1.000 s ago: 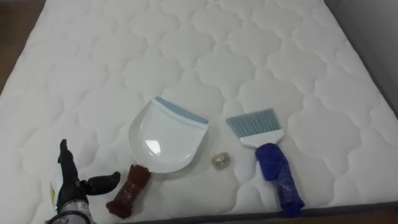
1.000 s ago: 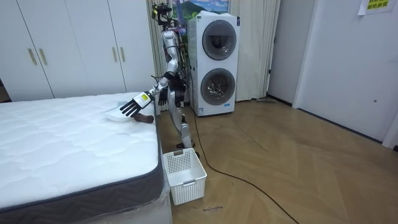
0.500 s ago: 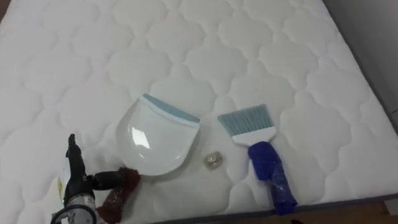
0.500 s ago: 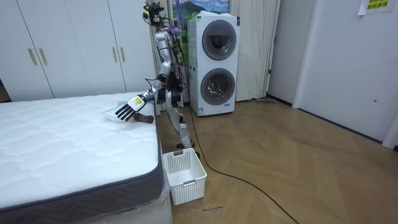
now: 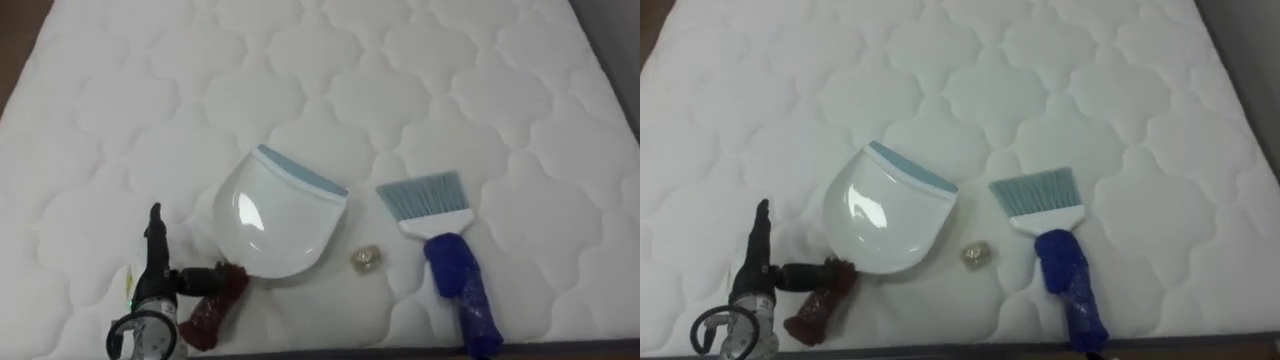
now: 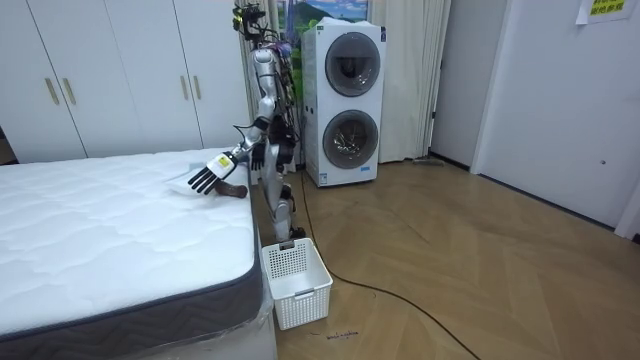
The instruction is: Clean bed
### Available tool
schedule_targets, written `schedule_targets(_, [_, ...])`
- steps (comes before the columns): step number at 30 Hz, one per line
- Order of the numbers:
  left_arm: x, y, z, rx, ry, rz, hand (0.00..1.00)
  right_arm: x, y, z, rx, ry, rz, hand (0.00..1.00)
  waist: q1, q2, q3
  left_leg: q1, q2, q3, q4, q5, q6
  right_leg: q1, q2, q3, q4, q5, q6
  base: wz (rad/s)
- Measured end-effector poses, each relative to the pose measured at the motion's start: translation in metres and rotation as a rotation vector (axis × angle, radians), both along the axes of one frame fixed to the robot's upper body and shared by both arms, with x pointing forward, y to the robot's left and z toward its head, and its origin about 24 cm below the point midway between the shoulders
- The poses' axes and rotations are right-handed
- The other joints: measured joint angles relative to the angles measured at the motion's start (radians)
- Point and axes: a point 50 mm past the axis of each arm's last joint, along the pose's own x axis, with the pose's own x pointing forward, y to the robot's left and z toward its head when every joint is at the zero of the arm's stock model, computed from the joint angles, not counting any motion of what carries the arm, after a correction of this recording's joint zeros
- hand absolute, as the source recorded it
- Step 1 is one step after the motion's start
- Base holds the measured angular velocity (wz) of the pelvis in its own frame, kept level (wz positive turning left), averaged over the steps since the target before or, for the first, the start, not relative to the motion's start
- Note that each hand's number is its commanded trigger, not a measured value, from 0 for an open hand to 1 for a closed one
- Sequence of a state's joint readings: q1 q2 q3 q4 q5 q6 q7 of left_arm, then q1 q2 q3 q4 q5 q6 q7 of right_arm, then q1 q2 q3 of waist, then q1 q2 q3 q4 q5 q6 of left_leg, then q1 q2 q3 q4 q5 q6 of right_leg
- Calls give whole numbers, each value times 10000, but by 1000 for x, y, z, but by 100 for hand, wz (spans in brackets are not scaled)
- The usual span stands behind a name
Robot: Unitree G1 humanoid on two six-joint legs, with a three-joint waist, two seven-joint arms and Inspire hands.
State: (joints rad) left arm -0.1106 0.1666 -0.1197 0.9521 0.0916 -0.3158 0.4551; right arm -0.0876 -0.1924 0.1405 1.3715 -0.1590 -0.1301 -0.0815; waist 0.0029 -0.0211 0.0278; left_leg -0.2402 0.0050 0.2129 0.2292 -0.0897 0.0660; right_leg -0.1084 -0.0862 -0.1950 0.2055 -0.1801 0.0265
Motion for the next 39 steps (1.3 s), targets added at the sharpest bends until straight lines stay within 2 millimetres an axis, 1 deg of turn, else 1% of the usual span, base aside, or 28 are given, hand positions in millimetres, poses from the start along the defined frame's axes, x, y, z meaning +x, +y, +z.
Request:
schedule_targets(3, [-2,0,-2,-5,131,-12,0,-1,0,0,110,57,13,0,-12,-29,-16,-73,59,16,-7,96,-48,-192,28,3,200,-39,-67,-4])
schedule_targets(4, [-2,0,-2,-19,151,-32,0,0,1,0,165,70,35,0,-6,-56,-34,-116,72,30,-9,143,-13,-260,39,12,235,-35,-78,0])
schedule_targets(6, [-3,-1,-3,-42,210,-52,0,1,2,0,282,122,122,0,-19,-92,-56,-118,70,31,-28,157,-15,-280,35,1,273,-28,-91,0])
schedule_targets(10, [-6,-2,-5,-114,359,-142,0,3,4,-1,437,234,241,0,-159,-170,-107,-101,49,36,-66,162,-25,-296,9,-30,335,-27,-91,3])
schedule_targets(14, [-10,-3,-8,-194,525,-190,0,5,4,0,467,248,240,0,-156,-175,-110,-102,49,67,-74,126,-47,-277,7,-28,338,-30,-87,0])
schedule_targets(19, [-11,-8,-10,-334,563,-265,0,7,5,0,533,180,251,0,-106,-148,-100,-100,78,63,-72,80,-90,-268,32,-56,316,-31,-87,0])
schedule_targets(25, [-10,-9,-10,-319,567,-299,0,7,5,0,533,155,256,0,14,-114,-81,-95,79,50,-72,70,-86,-273,35,-58,325,-32,-89,0])
schedule_targets(33, [-10,-9,-10,-323,559,-301,0,8,5,1,541,131,271,0,20,-107,-67,-96,50,42,-81,63,-75,-279,11,-43,320,-52,-90,0])
schedule_targets(37, [-10,-10,-10,-423,631,-468,0,8,5,0,542,144,254,0,3,-124,-36,-98,54,45,-82,62,-77,-274,12,-47,309,-53,-91,0])
schedule_targets(39, [-10,-12,-11,-420,685,-628,0,9,5,1,549,107,232,0,5,-116,6,-108,54,45,-85,56,-80,-280,12,-59,296,-53,-91,0])
